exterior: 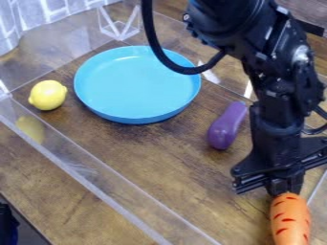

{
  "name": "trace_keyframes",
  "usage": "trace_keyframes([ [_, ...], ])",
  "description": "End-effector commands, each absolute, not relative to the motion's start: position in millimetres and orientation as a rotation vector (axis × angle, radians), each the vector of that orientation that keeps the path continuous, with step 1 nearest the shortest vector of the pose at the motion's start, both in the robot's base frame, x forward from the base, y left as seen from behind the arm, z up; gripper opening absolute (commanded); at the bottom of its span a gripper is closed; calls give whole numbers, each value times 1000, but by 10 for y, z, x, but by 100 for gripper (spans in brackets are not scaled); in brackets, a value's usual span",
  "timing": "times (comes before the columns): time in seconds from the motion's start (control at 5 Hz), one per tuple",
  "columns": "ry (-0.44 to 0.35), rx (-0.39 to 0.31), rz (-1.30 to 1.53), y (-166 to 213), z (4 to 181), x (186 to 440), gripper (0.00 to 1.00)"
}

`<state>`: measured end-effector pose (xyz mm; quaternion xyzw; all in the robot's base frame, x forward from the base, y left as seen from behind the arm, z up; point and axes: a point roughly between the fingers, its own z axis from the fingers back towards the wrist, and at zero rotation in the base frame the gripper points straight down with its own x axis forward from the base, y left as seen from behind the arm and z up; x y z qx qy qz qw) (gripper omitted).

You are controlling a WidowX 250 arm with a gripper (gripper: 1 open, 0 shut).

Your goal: Move the carrot to the right side

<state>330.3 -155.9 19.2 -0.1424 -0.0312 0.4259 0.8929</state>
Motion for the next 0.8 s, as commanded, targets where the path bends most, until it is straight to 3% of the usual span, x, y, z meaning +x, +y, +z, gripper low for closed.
trace_keyframes([
  [0.0,-56,-281,880,-1655,153,3206,0],
  [0.6,-57,-267,917,-1713,148,3145,0],
])
